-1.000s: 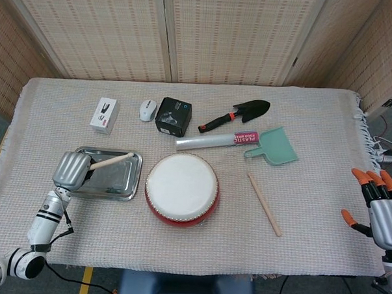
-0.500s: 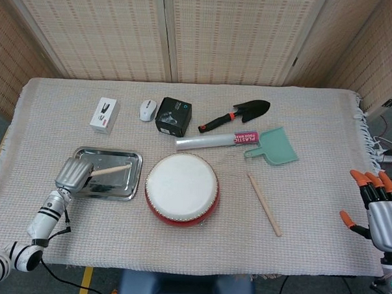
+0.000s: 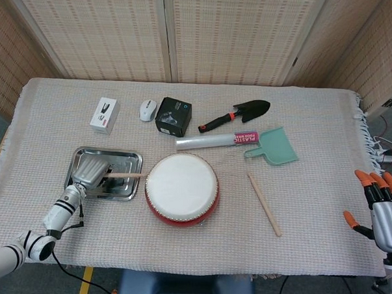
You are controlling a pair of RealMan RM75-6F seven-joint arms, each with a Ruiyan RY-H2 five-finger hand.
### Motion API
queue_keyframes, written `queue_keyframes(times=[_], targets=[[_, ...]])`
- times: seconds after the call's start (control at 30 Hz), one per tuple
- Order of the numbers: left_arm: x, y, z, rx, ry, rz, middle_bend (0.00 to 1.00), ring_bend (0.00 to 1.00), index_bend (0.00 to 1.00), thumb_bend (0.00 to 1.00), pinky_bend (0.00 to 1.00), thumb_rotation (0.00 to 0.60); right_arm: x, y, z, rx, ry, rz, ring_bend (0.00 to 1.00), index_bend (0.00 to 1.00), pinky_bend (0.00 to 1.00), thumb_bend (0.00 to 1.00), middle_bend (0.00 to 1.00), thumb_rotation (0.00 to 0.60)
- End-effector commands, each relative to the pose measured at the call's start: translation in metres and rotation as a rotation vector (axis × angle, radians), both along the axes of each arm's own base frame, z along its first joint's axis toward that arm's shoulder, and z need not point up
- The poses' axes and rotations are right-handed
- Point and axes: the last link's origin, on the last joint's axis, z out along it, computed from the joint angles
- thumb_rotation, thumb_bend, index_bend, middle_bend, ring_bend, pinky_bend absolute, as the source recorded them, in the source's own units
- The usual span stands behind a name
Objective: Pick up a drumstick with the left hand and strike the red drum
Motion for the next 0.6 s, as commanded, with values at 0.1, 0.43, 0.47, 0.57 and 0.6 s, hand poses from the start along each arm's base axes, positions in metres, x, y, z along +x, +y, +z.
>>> queue_keyframes(times=[0.1, 0.43, 0.47, 0.57, 0.6], targets=[[0.002, -0.001, 0.003, -0.025, 0.024, 0.015, 0.17, 0.16, 0.07, 0.34, 0.35, 0.6, -0.001, -0.001, -0.001, 0.006, -0.003, -0.002, 0.0, 0.09, 0.03, 0.25, 0.13, 0.6], [0.012, -0.003, 0.008, -0.04, -0.013, 0.032, 0.0, 0.0, 0.0, 0.28, 0.09, 0.6, -0.002, -0.001, 0.0, 0.004, -0.003, 0.0, 0.0, 0.09, 0.03, 0.25, 0.13, 0.6], [0.013, -0.003, 0.008, -0.041, -0.015, 0.036, 0.0, 0.0, 0.0, 0.27, 0.08, 0.6, -0.002, -0.001, 0.0, 0.005, -0.004, 0.0, 0.0, 0.09, 0.03, 0.25, 0.13, 0.6], [0.014, -0.002, 0.009, -0.042, -0.019, 0.046, 0.0, 0.0, 0.0, 0.25, 0.05, 0.6, -0.002, -0.001, 0.0, 0.003, -0.004, -0.001, 0.0, 0.09, 0.03, 0.25, 0.13, 0.6], [0.014, -0.001, 0.01, -0.041, -0.022, 0.052, 0.0, 0.0, 0.0, 0.24, 0.04, 0.6, -0.002, -0.001, 0.0, 0.002, -0.004, -0.001, 0.0, 0.09, 0.03, 0.25, 0.13, 0.6]])
